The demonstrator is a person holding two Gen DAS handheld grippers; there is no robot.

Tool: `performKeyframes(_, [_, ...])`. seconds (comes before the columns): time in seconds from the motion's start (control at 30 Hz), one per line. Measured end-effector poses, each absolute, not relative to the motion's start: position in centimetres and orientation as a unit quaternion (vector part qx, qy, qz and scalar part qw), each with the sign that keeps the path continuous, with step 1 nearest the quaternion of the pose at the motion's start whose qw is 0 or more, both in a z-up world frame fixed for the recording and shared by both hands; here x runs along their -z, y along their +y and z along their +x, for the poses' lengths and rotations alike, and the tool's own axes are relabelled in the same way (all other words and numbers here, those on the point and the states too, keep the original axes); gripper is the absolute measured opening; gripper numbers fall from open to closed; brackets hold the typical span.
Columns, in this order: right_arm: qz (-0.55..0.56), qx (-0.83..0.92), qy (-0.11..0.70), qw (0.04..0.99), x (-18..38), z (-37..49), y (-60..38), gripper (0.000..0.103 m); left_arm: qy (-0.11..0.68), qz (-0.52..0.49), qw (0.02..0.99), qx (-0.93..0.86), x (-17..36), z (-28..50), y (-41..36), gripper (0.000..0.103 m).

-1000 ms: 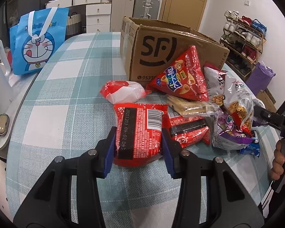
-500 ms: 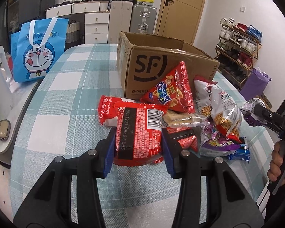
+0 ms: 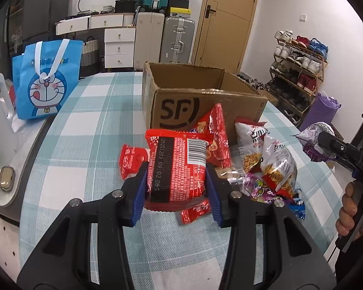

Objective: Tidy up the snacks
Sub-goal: 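Carry both packs into the cardboard box and open both grippers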

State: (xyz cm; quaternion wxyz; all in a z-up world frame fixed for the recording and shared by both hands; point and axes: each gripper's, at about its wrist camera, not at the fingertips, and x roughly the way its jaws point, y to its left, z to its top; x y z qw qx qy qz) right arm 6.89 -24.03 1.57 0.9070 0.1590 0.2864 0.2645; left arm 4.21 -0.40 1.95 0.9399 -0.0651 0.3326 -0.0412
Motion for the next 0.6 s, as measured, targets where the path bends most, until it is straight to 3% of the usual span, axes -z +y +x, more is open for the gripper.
performKeyframes(0.6, [0.151,-0.288,0.274,0.905,-5.8,11.2,-20.5,0.062,0.302,-0.059,0.951,0.041,-6.2,8.0,-1.2,0.041])
